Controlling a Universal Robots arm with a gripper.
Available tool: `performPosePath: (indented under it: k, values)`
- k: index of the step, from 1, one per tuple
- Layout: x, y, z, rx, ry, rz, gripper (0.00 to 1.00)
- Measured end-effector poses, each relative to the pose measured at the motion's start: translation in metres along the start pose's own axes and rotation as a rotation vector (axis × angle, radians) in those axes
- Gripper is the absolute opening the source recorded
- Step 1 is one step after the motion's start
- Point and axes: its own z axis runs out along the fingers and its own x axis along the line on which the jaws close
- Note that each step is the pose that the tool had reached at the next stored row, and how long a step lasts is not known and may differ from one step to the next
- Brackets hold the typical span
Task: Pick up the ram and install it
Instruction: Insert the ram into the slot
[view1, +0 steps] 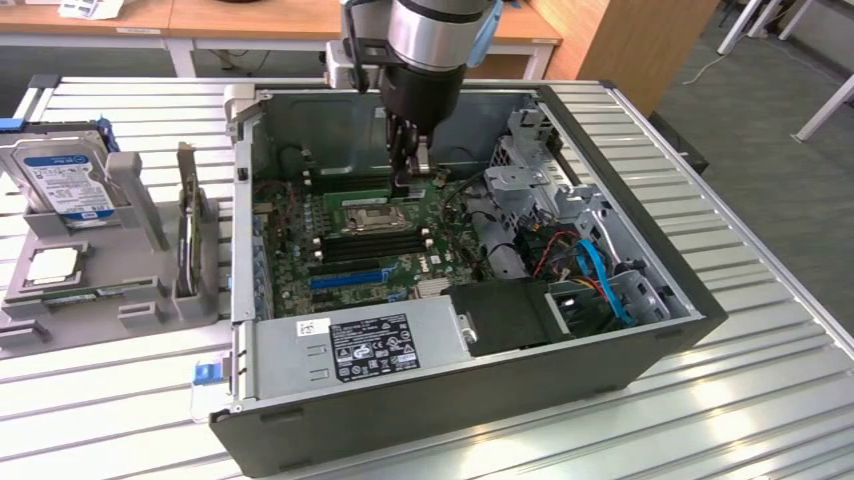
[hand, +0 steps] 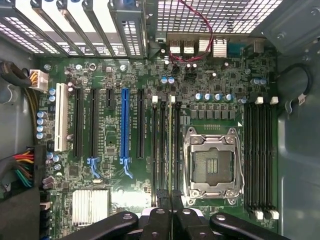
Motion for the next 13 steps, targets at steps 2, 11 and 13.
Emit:
performPosePath:
  k: [2, 11, 13]
  values:
    - [0.0000, -0.0001, 0.0017, 0.0000, -0.0001, 0.000, 0.12]
    - [0.0002, -0.0005, 0.0092, 0.0000, 0.0000, 0.000, 0.12]
    - [0.0003, -0.0005, 0.0108, 0.0000, -0.0001, 0.000, 0.12]
